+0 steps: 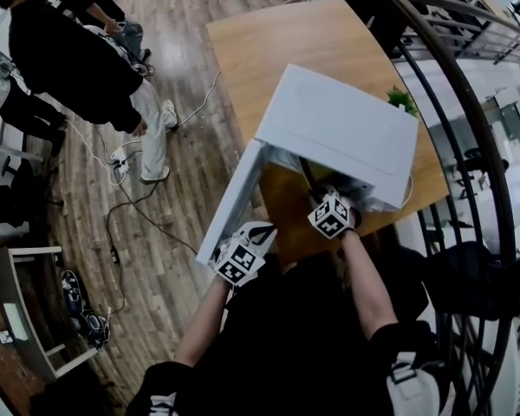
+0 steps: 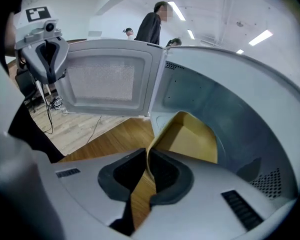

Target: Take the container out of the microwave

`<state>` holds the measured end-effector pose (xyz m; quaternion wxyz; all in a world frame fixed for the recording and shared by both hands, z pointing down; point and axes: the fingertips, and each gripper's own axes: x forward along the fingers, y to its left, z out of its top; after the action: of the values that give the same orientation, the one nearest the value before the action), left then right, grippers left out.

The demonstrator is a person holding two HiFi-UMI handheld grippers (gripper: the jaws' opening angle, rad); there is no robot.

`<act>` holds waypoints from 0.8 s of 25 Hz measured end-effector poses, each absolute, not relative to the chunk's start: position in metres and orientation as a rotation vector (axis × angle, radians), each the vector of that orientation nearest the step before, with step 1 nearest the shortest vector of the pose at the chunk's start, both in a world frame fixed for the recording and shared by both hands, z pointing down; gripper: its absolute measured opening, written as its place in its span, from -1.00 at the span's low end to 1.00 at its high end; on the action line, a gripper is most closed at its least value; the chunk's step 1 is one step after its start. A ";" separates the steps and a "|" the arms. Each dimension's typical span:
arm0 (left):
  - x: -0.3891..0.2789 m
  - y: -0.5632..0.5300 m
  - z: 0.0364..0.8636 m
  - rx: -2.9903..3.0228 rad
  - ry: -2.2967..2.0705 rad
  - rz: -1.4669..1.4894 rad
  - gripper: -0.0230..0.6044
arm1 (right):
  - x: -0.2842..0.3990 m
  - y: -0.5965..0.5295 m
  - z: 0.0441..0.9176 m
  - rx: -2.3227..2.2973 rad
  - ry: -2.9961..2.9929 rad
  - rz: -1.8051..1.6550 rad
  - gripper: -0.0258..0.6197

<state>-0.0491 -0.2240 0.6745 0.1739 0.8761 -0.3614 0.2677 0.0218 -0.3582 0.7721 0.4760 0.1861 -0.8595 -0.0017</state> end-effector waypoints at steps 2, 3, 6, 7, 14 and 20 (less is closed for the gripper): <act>-0.048 -0.220 0.674 2.495 -1.014 0.758 -0.92 | 0.021 -0.355 0.769 0.465 -2.103 -0.012 -0.83; -0.047 -0.219 0.674 2.501 -1.009 0.758 -0.92 | 0.020 -0.354 0.768 0.471 -2.106 -0.015 -0.83; -0.046 -0.213 0.673 2.520 -0.987 0.762 -0.92 | 0.020 -0.350 0.763 0.492 -2.106 -0.021 -0.83; -0.046 -0.211 0.673 2.524 -0.981 0.762 -0.92 | 0.019 -0.349 0.762 0.498 -2.105 -0.022 -0.83; -0.048 -0.200 0.674 2.551 -0.955 0.761 -0.92 | 0.021 -0.333 0.764 0.522 -2.094 -0.022 -0.83; -0.047 -0.191 0.674 2.579 -0.926 0.766 -0.92 | 0.024 -0.318 0.761 0.548 -2.086 -0.019 -0.83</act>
<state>-0.0470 -0.1912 0.6738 0.1478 0.8965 -0.3218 0.2664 0.0242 -0.3181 0.7609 0.4726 0.2239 -0.8523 -0.0078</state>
